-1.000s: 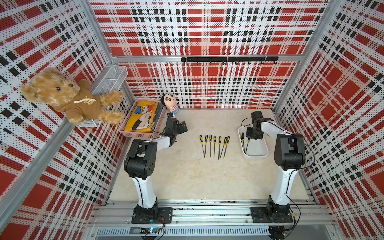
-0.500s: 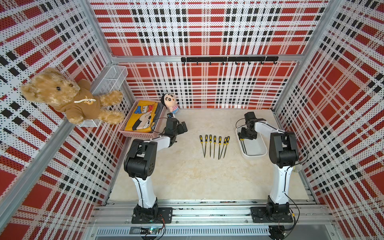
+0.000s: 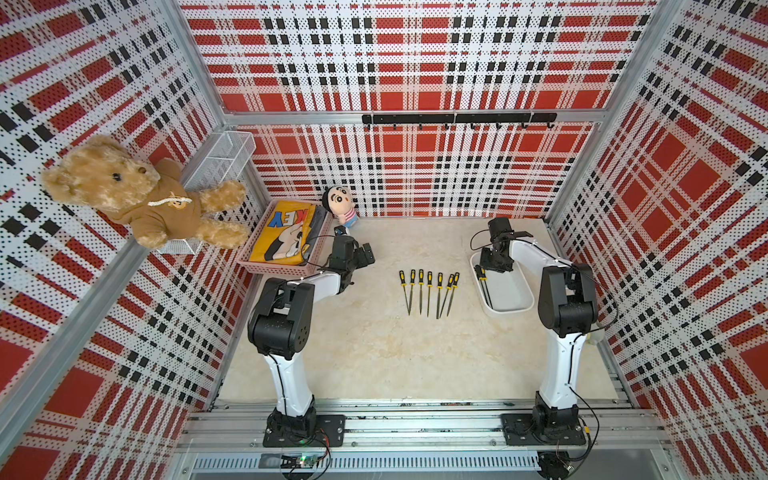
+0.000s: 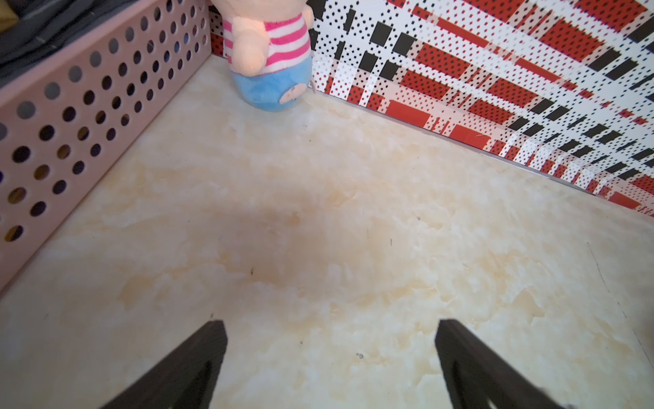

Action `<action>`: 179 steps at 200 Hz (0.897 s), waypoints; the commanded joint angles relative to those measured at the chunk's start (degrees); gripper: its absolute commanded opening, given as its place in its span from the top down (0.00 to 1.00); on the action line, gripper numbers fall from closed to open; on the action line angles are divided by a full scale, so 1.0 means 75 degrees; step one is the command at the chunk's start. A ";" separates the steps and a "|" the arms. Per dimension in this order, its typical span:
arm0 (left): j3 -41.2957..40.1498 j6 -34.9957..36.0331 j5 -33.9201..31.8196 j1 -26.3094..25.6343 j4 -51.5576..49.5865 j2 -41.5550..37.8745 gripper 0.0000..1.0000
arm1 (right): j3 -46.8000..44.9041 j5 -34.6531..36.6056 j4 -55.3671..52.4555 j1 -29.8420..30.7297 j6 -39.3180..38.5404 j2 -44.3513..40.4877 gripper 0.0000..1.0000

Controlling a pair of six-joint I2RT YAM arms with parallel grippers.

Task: Take the file tool out of the storage box
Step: Pick up the file tool from the storage box.

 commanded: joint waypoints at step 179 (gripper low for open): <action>-0.0062 0.0097 -0.0017 0.0060 0.0031 -0.0123 0.01 | -0.0577 -0.0076 -0.0006 -0.0101 -0.0442 0.0378 0.82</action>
